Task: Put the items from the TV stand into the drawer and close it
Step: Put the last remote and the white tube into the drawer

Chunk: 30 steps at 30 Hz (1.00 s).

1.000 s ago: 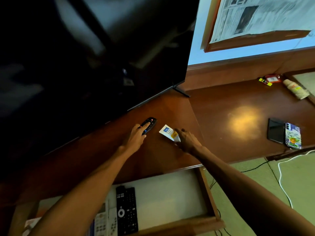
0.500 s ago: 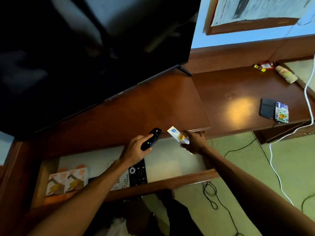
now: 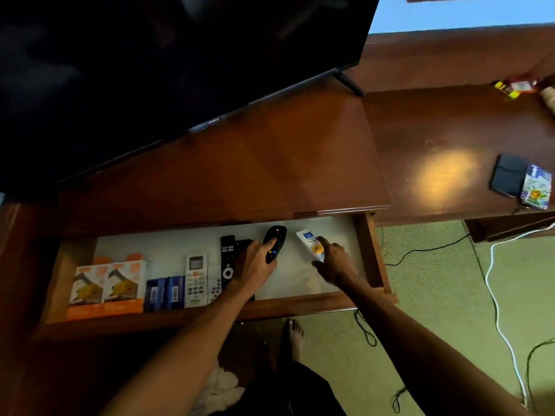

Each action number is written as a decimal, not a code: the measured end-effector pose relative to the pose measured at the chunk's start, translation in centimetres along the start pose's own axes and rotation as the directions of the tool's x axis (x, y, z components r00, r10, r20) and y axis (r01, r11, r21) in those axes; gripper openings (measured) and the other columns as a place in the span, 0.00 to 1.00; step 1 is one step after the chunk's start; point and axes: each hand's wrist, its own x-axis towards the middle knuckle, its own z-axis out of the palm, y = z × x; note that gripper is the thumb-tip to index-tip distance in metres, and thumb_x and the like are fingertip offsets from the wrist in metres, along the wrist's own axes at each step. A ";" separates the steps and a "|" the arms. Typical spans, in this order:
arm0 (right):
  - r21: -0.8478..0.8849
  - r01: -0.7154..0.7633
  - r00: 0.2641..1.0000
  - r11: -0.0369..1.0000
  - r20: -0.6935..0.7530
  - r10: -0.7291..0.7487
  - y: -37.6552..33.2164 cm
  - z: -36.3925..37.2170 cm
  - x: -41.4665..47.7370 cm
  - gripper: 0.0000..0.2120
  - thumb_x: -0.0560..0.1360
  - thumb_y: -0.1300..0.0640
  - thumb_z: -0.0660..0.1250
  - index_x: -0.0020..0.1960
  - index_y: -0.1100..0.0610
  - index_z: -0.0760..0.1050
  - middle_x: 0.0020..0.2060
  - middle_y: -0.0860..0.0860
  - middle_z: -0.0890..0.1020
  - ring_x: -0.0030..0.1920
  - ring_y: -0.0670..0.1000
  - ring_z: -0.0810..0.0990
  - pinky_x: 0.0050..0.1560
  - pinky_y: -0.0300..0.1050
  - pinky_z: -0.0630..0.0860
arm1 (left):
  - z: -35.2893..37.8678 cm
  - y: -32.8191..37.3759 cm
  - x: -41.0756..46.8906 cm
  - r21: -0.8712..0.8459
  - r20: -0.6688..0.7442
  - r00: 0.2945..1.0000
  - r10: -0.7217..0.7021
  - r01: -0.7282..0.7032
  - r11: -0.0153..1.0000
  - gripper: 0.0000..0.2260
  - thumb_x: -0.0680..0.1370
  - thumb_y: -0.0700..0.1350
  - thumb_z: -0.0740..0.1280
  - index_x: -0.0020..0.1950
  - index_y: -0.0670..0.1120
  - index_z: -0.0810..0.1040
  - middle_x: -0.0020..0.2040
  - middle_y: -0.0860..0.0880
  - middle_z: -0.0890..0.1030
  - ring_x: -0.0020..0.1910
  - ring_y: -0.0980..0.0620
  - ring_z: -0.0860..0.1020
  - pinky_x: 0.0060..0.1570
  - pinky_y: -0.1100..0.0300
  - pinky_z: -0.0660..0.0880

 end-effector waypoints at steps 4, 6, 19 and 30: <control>-0.064 0.018 1.000 0.998 0.026 -0.017 -0.2 2.1 1.3 0.34 0.77 0.54 0.67 0.77 0.47 0.53 0.63 0.62 0.72 0.53 0.61 0.78 0.47 0.50 0.74 | 2.5 0.1 1.0 0.124 0.078 0.995 -0.066 0.056 0.991 0.26 0.79 0.53 0.65 0.76 0.55 0.63 0.62 0.42 0.73 0.52 0.45 0.77 0.47 0.55 0.77; -0.093 0.038 0.999 0.995 0.041 -0.034 0.0 3.2 1.5 0.32 0.78 0.54 0.65 0.77 0.46 0.53 0.61 0.62 0.72 0.50 0.60 0.79 0.47 0.50 0.77 | 3.4 0.0 1.2 0.164 0.100 0.992 -0.081 0.064 0.984 0.26 0.79 0.54 0.64 0.77 0.56 0.61 0.63 0.42 0.72 0.54 0.44 0.77 0.48 0.54 0.78; 0.003 0.188 0.927 0.982 0.329 -0.178 -1.0 3.7 2.9 0.37 0.79 0.49 0.64 0.79 0.50 0.46 0.62 0.61 0.72 0.59 0.61 0.74 0.58 0.51 0.71 | 1.4 -3.2 0.5 0.435 0.138 0.984 0.117 -0.166 0.885 0.26 0.77 0.55 0.66 0.74 0.52 0.68 0.78 0.45 0.59 0.76 0.41 0.56 0.71 0.41 0.56; -0.109 0.269 0.911 0.957 0.350 -0.216 -2.5 5.3 2.2 0.41 0.74 0.46 0.69 0.78 0.48 0.50 0.60 0.55 0.77 0.56 0.57 0.78 0.51 0.51 0.75 | 0.7 -4.4 0.4 0.399 0.174 0.979 0.110 -0.172 0.901 0.27 0.75 0.54 0.69 0.73 0.50 0.69 0.76 0.48 0.65 0.77 0.44 0.57 0.73 0.44 0.54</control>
